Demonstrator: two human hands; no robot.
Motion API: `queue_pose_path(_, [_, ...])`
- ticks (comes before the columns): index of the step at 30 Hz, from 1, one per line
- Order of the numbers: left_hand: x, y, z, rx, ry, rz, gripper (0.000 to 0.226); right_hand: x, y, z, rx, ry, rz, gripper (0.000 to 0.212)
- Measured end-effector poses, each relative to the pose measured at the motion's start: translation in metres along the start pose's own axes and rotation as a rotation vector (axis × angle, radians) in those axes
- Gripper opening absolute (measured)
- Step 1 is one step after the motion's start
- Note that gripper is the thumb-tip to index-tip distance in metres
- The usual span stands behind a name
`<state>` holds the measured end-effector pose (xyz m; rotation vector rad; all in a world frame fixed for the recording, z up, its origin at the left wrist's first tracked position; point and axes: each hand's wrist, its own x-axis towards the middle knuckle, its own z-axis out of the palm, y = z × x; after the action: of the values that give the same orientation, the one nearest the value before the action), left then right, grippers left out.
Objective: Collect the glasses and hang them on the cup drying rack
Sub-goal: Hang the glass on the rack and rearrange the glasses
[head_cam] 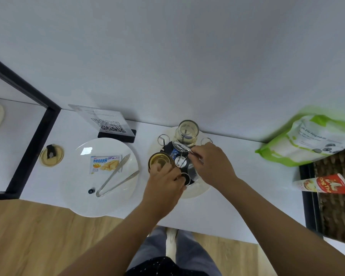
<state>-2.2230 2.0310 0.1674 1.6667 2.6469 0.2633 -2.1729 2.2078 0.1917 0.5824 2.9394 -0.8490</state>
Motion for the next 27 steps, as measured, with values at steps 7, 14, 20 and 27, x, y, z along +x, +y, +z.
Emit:
queue_pose_path(7, [-0.006,-0.012,-0.001,0.006,0.0,-0.038,0.014,-0.004,-0.005,-0.003,0.106,-0.035,0.049,0.02])
queue_pose_path(14, [-0.01,-0.021,-0.003,-0.021,-0.005,-0.104,0.017,-0.004,-0.007,-0.001,0.182,-0.053,0.084,0.024])
queue_pose_path(20, [-0.01,-0.021,-0.003,-0.078,0.007,-0.147,0.015,-0.007,-0.005,-0.013,0.357,0.018,0.176,0.007])
queue_pose_path(27, [-0.003,-0.049,-0.009,-0.26,0.073,-0.472,0.051,-0.009,0.034,-0.024,0.325,0.2,0.411,0.035])
